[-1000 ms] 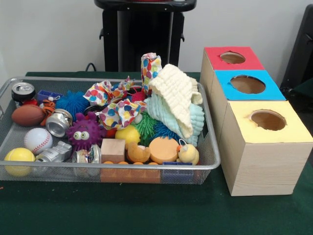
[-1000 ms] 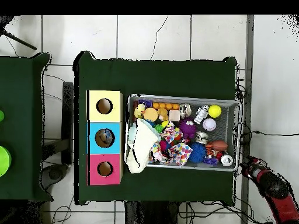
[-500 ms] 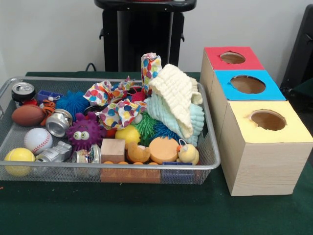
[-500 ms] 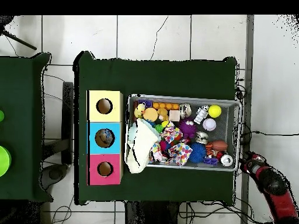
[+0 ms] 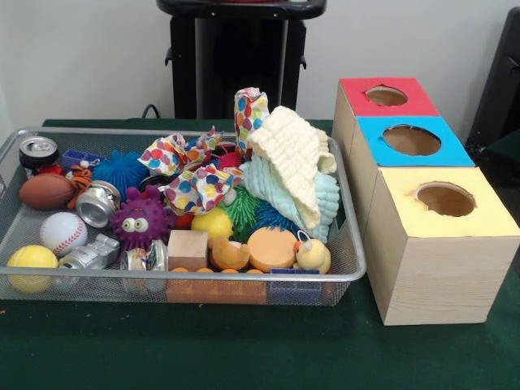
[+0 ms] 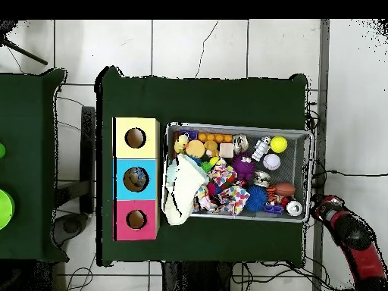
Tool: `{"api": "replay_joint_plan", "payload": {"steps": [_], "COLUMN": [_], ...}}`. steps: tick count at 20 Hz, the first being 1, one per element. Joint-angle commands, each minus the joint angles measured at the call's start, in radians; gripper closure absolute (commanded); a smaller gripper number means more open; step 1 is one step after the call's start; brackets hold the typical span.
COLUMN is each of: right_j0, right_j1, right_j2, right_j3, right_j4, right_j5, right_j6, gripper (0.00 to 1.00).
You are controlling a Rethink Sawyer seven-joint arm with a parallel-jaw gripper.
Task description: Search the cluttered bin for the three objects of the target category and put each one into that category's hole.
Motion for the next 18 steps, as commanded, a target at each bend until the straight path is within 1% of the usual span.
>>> {"api": "replay_joint_plan", "payload": {"steps": [1,3,6,8,10,13,18], "right_j0": [0.013,0.019,0.016,0.011,0.027,0.069,0.146], "right_j1": [0.029,0.018,0.007,-0.015,-0.085,-0.194,-0.34], "right_j2": [0.07,0.06,0.06,0.065,0.04,-0.013,-0.086], "right_j3": [-0.043,-0.032,-0.017,0.002,0.045,0.101,0.152], "right_j4": [-0.082,-0.074,-0.067,-0.069,-0.061,-0.049,-0.01], "right_j5": [0.005,-0.005,0.002,0.014,0.044,0.082,0.205], "right_j6": [-0.236,-0.195,-0.18,-0.192,-0.171,-0.122,-0.084], "gripper": [1.0,1.0,1.0,1.0,1.0,1.0,1.0]}}
